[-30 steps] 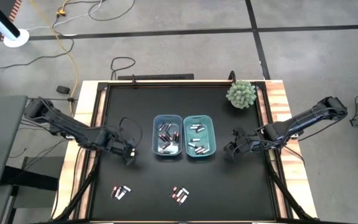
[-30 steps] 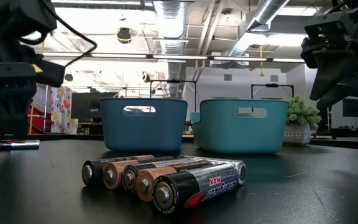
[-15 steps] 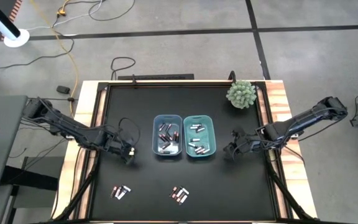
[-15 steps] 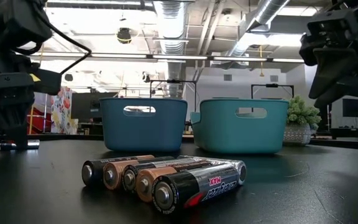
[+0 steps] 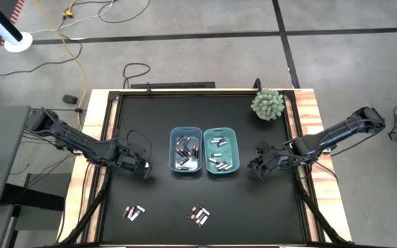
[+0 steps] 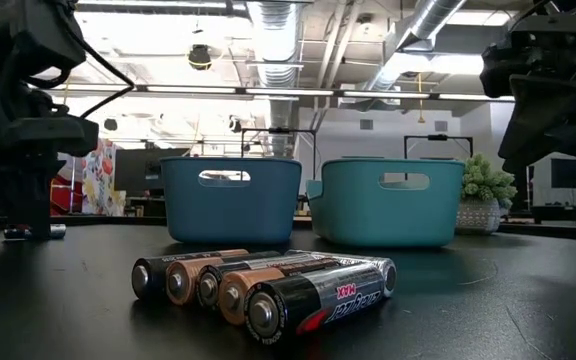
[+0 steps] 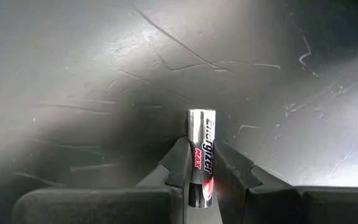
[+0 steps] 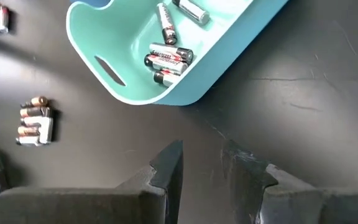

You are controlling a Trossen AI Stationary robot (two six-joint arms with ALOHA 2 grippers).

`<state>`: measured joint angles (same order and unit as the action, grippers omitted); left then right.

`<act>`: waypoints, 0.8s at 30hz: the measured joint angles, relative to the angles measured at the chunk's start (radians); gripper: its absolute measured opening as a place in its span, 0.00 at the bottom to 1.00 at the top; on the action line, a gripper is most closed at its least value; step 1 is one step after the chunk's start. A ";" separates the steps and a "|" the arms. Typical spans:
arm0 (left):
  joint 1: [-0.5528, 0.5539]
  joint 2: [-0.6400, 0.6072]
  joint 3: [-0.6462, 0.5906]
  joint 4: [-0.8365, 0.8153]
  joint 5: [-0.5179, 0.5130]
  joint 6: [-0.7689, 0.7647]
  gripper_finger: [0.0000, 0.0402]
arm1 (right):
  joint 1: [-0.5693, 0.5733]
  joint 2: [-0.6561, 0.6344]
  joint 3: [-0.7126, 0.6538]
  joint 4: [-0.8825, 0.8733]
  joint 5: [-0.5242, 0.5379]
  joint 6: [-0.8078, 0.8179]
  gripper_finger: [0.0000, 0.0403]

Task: Sort batteries
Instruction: Put the white battery into the green bin

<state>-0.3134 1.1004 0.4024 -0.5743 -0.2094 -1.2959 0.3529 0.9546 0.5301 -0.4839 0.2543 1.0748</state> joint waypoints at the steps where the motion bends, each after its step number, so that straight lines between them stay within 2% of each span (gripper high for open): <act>1: 0.000 0.000 0.013 -0.007 -0.007 -0.014 0.10 | 0.000 0.000 0.000 0.000 0.000 -0.018 0.31; 8: 0.000 0.003 0.203 -0.160 -0.062 -0.034 0.10 | 0.000 0.000 0.000 -0.001 -0.003 -0.149 0.31; 15: 0.044 0.038 0.503 -0.327 -0.144 0.079 0.10 | 0.000 0.000 0.000 0.000 -0.005 -0.245 0.31; 19: 0.130 0.170 0.720 -0.399 -0.160 0.241 0.10 | 0.000 0.000 0.000 0.003 -0.005 -0.291 0.31; 24: 0.262 0.411 1.007 -0.406 -0.161 0.498 0.10 | 0.000 0.000 0.000 0.002 -0.005 -0.298 0.31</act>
<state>-0.0511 1.5109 1.4092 -0.9798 -0.3703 -0.7977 0.3527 0.9546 0.5301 -0.4819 0.2493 0.7765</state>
